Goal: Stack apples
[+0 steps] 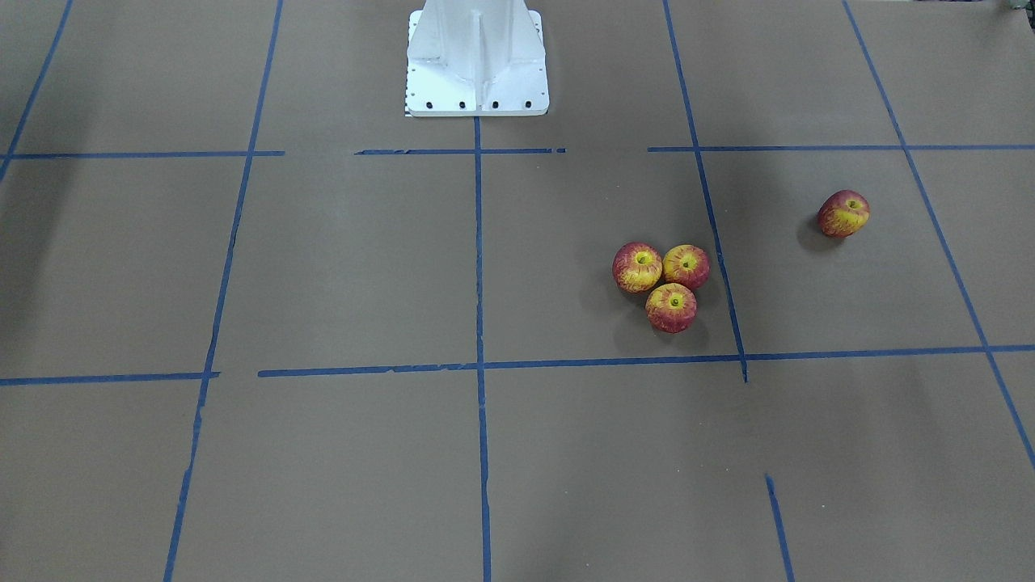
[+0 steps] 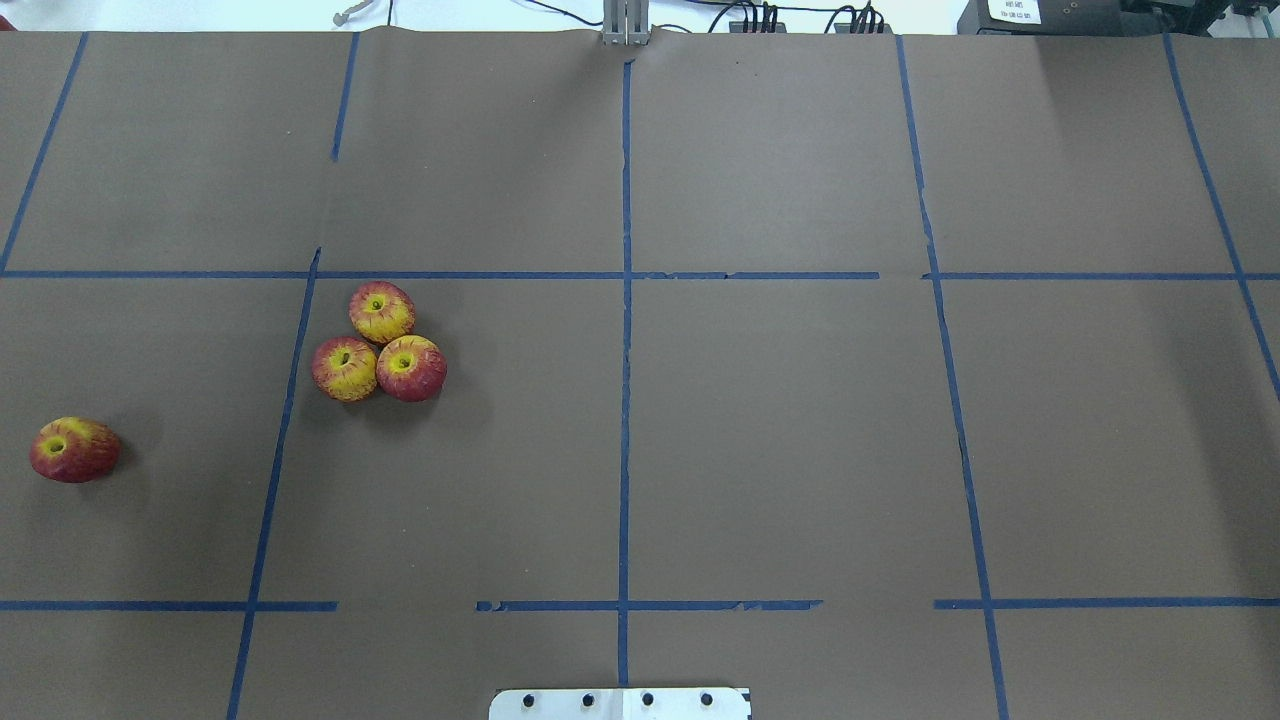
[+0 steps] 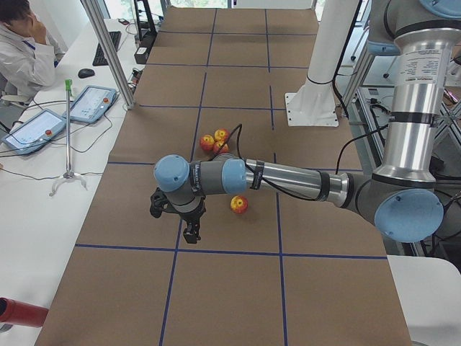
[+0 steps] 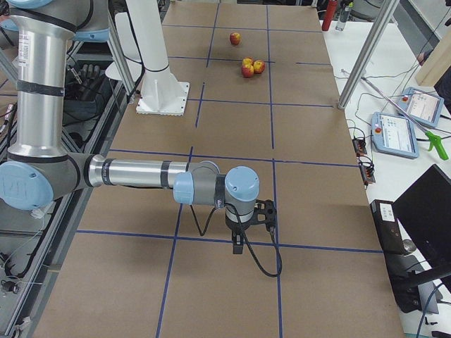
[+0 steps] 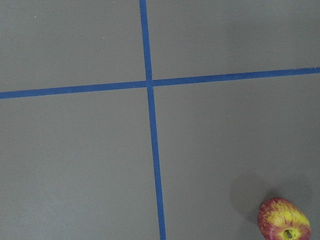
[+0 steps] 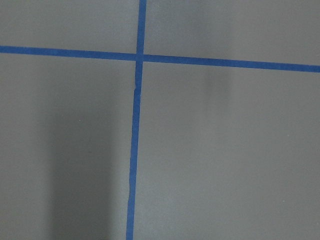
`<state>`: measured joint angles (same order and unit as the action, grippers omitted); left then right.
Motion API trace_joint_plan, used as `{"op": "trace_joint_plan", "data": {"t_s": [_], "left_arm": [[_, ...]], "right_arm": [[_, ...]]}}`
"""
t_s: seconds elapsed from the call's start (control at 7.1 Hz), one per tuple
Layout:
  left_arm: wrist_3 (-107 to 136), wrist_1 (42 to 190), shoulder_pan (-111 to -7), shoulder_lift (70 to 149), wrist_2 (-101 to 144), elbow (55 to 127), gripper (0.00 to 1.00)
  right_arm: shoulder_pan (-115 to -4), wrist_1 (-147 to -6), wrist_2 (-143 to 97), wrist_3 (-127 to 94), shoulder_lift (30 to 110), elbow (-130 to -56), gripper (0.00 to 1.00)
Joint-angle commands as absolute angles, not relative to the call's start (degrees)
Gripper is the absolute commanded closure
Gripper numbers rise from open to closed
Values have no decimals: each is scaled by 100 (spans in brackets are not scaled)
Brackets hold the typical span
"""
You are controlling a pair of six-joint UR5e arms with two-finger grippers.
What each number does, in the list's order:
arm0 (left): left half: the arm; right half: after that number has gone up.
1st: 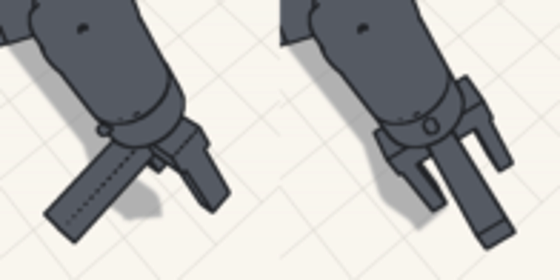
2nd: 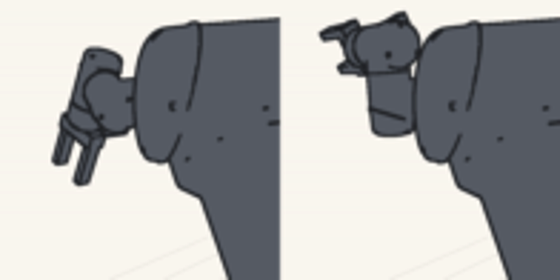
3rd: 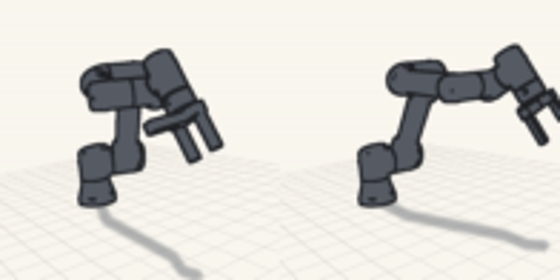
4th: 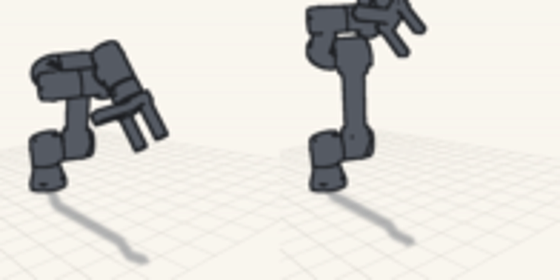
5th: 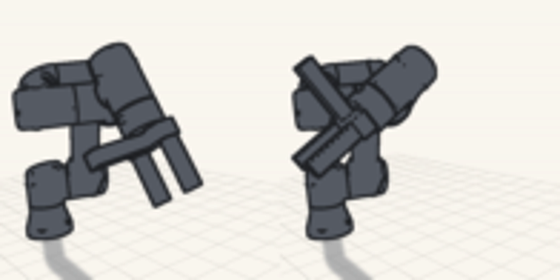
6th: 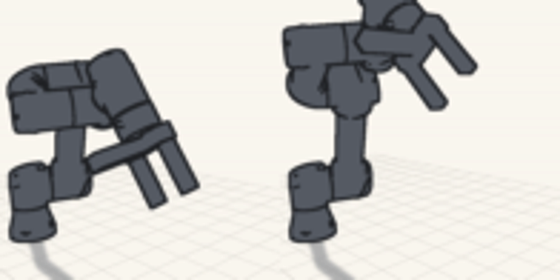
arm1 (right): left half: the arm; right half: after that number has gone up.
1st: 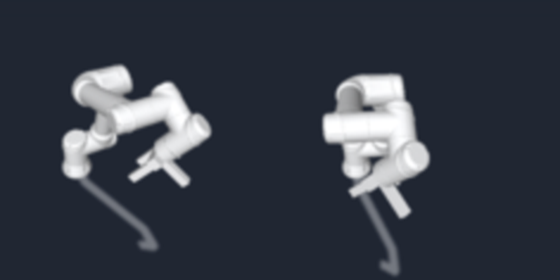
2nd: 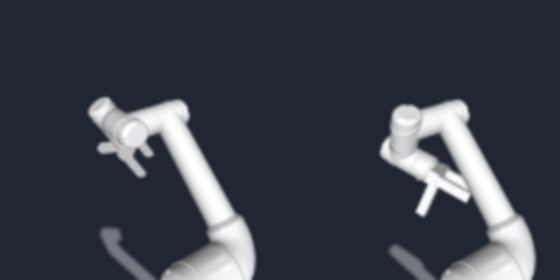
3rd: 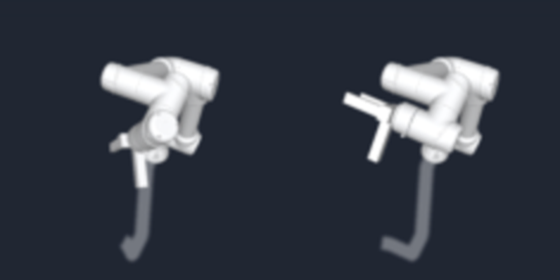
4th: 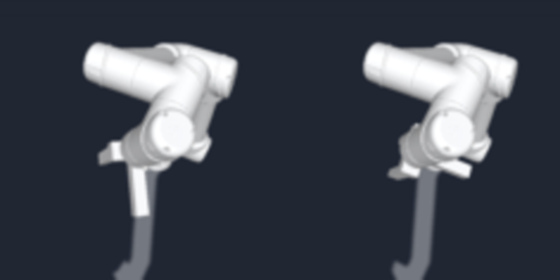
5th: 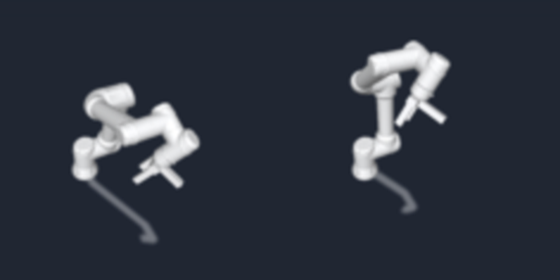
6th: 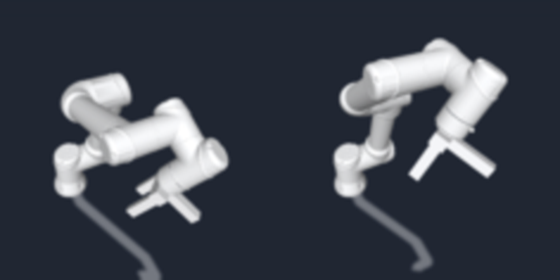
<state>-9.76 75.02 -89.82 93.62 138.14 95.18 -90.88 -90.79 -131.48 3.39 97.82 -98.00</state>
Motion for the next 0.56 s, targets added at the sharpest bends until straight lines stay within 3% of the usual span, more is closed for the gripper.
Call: {"op": "trace_joint_plan", "data": {"t_s": [0.0,0.42], "left_arm": [[-1002,7515,-8982,9387,13799,9658,0],[-975,7567,-8921,9361,13860,9931,0]], "right_arm": [[-9088,-9079,-13148,343,9782,-9800,0],[-9088,-9079,-13148,343,9782,-9800,0]]}}
